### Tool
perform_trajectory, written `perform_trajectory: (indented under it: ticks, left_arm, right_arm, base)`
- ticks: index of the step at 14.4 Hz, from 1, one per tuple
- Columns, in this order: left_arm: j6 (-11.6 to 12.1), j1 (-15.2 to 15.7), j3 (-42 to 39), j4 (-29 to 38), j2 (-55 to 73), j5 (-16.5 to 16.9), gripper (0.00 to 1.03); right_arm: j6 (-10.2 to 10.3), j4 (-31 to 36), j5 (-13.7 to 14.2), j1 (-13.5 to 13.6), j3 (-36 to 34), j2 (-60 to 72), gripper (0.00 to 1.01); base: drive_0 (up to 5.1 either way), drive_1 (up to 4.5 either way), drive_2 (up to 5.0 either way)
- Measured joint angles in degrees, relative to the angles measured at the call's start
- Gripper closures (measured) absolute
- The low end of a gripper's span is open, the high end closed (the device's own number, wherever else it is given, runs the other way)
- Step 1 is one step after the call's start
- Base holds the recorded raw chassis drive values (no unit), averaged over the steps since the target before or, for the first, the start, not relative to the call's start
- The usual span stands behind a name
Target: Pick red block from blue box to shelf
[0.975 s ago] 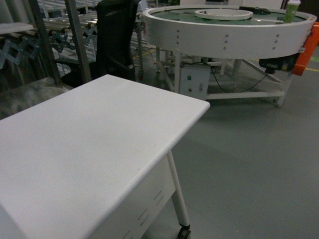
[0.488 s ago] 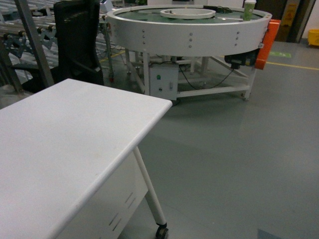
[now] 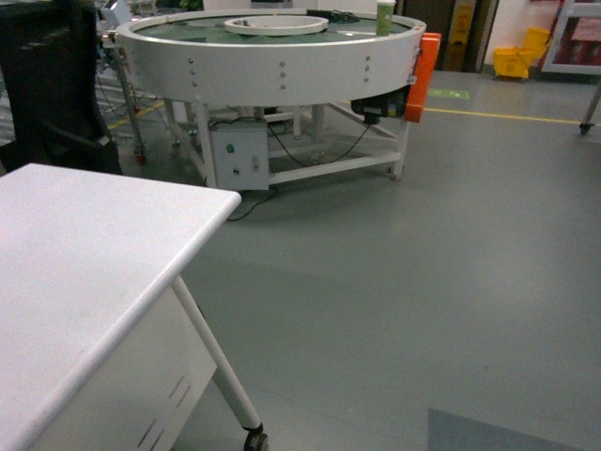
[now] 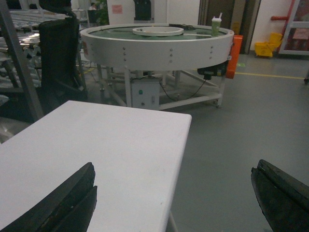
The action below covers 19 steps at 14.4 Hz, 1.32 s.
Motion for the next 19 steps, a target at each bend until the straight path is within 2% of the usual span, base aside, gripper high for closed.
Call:
perform_trajectory:
  ticks: [14,16,19]
  left_arm:
    - [0.0,0.0,0.0,0.0,0.0,0.0,0.05]
    - [0.02,-0.13,0.0,-0.02,0.0,0.2,0.05]
    - [0.0,-0.11,0.0,-0.04,0.0,-0.04,0.05]
  right_arm:
    - [0.0,0.0,0.0,0.0,0.0,0.0,0.72]
    - [0.0,0.04,0.07,-0.04,0.0,0.0,0.72]
    - [0.0,0.09,0.0,0.0,0.0,0.0,0.72]
  base:
    - [-1.5,-1.51,-1.5]
    - [-0.3,-0.34,-0.3]
    - [0.1,3.88,-3.6]
